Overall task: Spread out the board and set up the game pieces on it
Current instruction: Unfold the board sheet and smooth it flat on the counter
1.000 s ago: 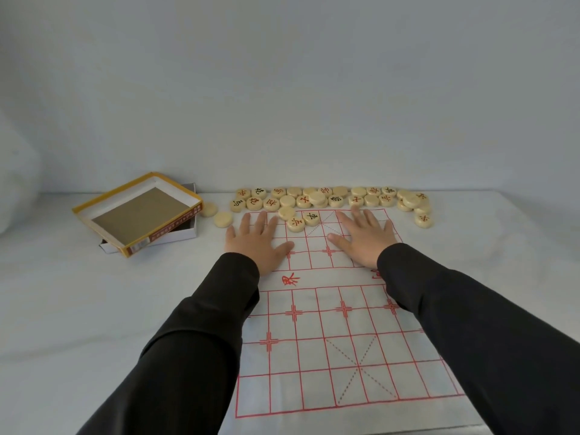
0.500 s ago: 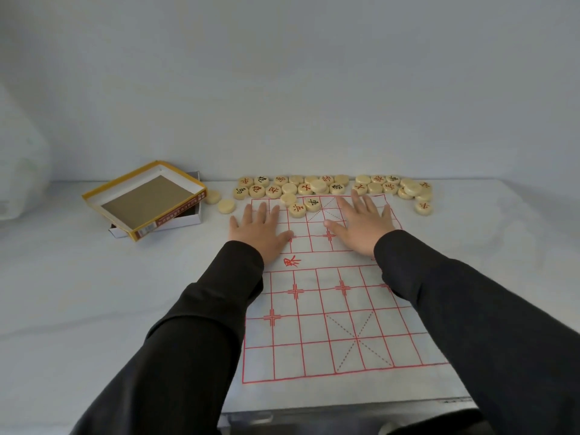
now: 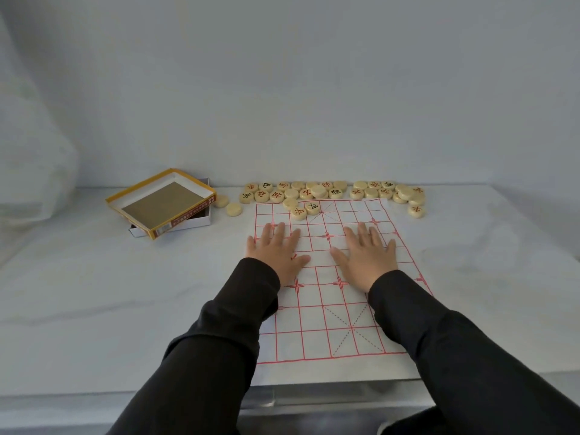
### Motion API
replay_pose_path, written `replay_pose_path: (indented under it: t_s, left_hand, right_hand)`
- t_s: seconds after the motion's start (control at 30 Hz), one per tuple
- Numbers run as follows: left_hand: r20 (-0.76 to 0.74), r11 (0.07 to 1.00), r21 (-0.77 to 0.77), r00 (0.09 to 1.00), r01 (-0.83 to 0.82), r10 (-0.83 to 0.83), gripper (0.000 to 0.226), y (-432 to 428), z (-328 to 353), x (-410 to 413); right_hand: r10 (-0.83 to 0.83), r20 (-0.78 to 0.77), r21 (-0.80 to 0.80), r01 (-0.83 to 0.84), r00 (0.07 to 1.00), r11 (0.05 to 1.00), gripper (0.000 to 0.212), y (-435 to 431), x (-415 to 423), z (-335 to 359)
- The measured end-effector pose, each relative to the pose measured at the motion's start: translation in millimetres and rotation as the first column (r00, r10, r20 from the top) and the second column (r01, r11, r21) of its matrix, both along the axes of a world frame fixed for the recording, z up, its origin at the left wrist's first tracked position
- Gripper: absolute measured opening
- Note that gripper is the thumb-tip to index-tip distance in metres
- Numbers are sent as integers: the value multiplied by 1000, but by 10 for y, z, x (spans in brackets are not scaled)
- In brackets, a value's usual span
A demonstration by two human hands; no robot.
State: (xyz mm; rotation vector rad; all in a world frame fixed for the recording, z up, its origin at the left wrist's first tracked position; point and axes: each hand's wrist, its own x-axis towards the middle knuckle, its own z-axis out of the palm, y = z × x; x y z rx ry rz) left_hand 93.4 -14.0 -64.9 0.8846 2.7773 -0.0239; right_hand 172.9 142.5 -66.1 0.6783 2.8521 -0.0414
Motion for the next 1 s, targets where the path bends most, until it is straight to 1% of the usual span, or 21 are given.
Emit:
replay_pose_path:
  t_s: [0.1, 0.23, 0.3, 0.37, 0.5, 0.57, 0.67, 0.73, 0.8, 0.87, 0.9, 0.93, 1.0]
  left_hand:
    - [40, 997, 54, 998, -48, 46, 64, -7, 61, -115]
    - [94, 990, 128, 995, -55, 43, 58, -29, 123, -263]
    - [91, 986, 152, 995, -65, 52, 58, -53, 120, -318]
    - [83, 986, 150, 994, -79, 67, 66, -80, 103, -385]
    - [98, 988, 117, 991, -103, 91, 83, -117, 55, -492]
    - [92, 992, 96, 993, -83, 74, 87, -120, 30, -521]
    - [97, 994, 78, 993, -75, 67, 88, -113, 31, -566]
    - [122, 994, 80, 990, -79, 69, 88, -108, 51, -592]
    - [136, 992, 96, 988, -85, 72, 88, -101, 73, -610]
    - [141, 988, 118, 987, -96, 79, 88, -98, 84, -622]
    - [143, 987, 126, 986, -101, 83, 87, -97, 86, -628]
    - [147, 986, 131, 985, -105, 86, 87, -93, 86, -630]
    - [150, 985, 133, 985, -109, 89, 87, -91, 90, -632]
  right_hand:
    - [-2, -32, -20, 1, 999, 1000, 70, 20, -43, 91]
    - [56, -50, -13, -56, 997, 998, 69, 27, -162, 228]
    - [96, -58, -6, -96, 994, 995, 69, 9, -236, 284]
    - [143, -77, -13, -144, 987, 989, 68, -21, -335, 318]
    - [260, -142, -110, -276, 955, 955, 64, -86, -589, 309]
    - [323, -162, -116, -343, 932, 932, 61, -110, -678, 282]
    - [382, -164, -82, -398, 910, 914, 55, -96, -700, 231]
    - [398, -220, -60, -419, 891, 906, 50, -55, -662, 207]
    - [350, -308, -94, -394, 885, 914, 44, -8, -635, 204]
    - [214, -426, -194, -320, 879, 927, 44, 25, -637, 230]
    - [151, -471, -246, -293, 869, 924, 47, 39, -652, 249]
    - [113, -491, -285, -282, 864, 916, 52, 51, -671, 265]
    - [89, -466, -352, -277, 880, 894, 62, 59, -724, 293]
